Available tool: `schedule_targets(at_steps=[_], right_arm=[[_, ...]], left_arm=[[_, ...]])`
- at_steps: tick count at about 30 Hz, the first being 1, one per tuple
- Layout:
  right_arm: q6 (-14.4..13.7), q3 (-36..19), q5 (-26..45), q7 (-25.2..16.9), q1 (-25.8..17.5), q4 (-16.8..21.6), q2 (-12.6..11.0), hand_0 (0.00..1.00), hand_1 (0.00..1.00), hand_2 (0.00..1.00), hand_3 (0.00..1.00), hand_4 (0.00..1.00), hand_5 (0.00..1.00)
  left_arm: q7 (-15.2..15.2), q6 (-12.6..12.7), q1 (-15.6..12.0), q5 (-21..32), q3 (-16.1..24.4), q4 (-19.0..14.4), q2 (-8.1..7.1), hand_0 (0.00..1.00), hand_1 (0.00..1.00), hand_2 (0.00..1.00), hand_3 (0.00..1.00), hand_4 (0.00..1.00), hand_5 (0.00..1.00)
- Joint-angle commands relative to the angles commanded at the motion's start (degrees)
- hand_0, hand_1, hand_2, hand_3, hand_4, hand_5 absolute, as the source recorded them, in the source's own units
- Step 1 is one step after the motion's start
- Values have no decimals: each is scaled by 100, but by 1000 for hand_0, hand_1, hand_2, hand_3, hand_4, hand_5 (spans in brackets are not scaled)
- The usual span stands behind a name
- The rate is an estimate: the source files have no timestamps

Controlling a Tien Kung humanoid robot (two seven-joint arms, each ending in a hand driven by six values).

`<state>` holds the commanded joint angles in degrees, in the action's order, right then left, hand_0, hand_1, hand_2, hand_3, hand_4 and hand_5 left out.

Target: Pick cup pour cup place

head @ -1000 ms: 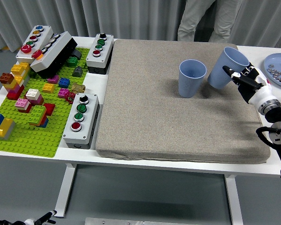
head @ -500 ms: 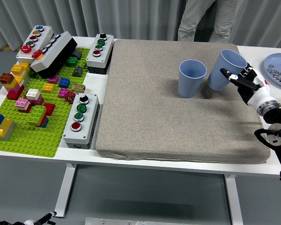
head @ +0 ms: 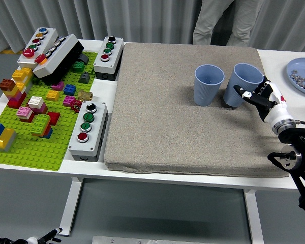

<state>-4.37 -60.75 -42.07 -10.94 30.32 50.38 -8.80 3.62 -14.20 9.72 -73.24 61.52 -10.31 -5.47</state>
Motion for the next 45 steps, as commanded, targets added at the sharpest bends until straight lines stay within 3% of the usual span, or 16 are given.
schedule_targets(at_steps=[8,18,19,24,25,30,31,36,37,45], right_arm=[[-140,252,-36,-368,-22,-274,12,815,680,539,547,564,2],[-125,306,-261,-397,-28,-299,12,811,682,539,549,564,2],[-103,291,-301,-384,-29,-281,11,818,747,628,692,573,2],[-5,263,-480,-317,-22,-229,-1,818,747,628,692,573,2],[55,234,-531,-277,-25,-215,-1,831,785,695,783,616,2],[178,193,-616,-204,-27,-203,-7,831,785,695,783,616,2],[182,191,-620,-201,-28,-202,-8,880,850,847,891,722,25],[213,159,-657,-177,-34,-195,-9,880,850,847,891,722,25],[227,146,-689,-166,-32,-191,-11,900,883,930,916,722,13],[335,91,-851,-83,-14,-195,-43,911,892,948,926,737,17]], left_arm=[[3,-5,18,-11,2,0,1,834,842,872,800,641,998],[3,-3,10,-16,13,0,3,834,842,871,800,640,998],[2,-2,10,-16,12,0,3,833,841,870,800,641,998],[3,-3,11,-20,15,0,2,833,841,870,800,641,998],[3,-3,9,-24,20,0,3,834,841,870,799,641,998],[4,-3,-4,-17,13,0,2,834,841,870,799,641,998],[4,-2,-5,-16,12,0,2,835,841,870,798,641,998],[2,-1,-24,-5,-1,0,2,835,841,870,798,641,998],[2,-1,-26,-1,-7,0,1,834,841,870,799,641,998],[3,-2,-35,-2,-12,0,0,835,841,870,798,642,998]])
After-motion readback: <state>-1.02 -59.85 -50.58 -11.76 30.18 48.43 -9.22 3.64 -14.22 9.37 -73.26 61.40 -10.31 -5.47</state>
